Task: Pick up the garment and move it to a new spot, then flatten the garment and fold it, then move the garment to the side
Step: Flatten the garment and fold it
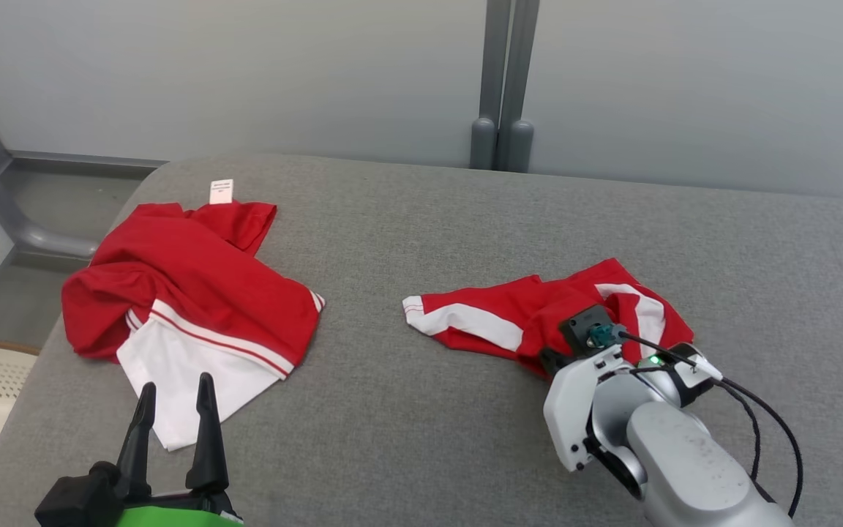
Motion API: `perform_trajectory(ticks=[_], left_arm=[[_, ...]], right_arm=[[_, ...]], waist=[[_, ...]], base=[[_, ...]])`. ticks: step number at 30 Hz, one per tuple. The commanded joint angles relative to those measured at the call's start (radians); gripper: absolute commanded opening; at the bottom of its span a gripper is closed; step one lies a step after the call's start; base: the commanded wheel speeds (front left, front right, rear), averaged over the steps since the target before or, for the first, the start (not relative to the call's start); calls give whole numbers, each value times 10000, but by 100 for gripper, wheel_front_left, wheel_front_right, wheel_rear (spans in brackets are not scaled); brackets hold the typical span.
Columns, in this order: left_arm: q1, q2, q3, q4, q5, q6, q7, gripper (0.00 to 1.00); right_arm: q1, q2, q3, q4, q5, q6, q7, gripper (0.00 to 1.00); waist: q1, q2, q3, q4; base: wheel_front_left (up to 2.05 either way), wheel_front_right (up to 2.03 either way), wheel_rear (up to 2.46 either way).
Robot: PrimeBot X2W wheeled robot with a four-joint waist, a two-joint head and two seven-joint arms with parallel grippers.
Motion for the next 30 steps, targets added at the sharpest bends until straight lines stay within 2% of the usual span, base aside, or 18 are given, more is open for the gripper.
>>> perform_trajectory(ticks=[1,11,18,24,30], left_arm=[[-35,4,-16,26,-34,20,-5,100],[-238,5,-39,23,137,-29,-5,100],[-632,6,-298,-18,283,-70,-5,100],[-1196,8,-429,22,348,-79,-5,100],[-1667,22,-586,121,404,-91,-5,100]], right_arm=[[79,-148,-104,-175,32,1,-125,0],[933,-1135,-1563,-2021,120,1,-332,0],[1279,-1766,-2803,-2735,455,1,-431,0],[481,-2066,-3477,-2301,744,1,-1130,0],[-805,-2324,-3007,-855,1356,1,-1947,0]], waist=[[0,0,48,-277],[0,0,291,-1319],[0,0,1020,-1470],[0,0,2005,-1251],[0,0,2533,-1071]], base=[[0,0,0],[0,0,0],[0,0,0],[0,0,0],[0,0,0]])
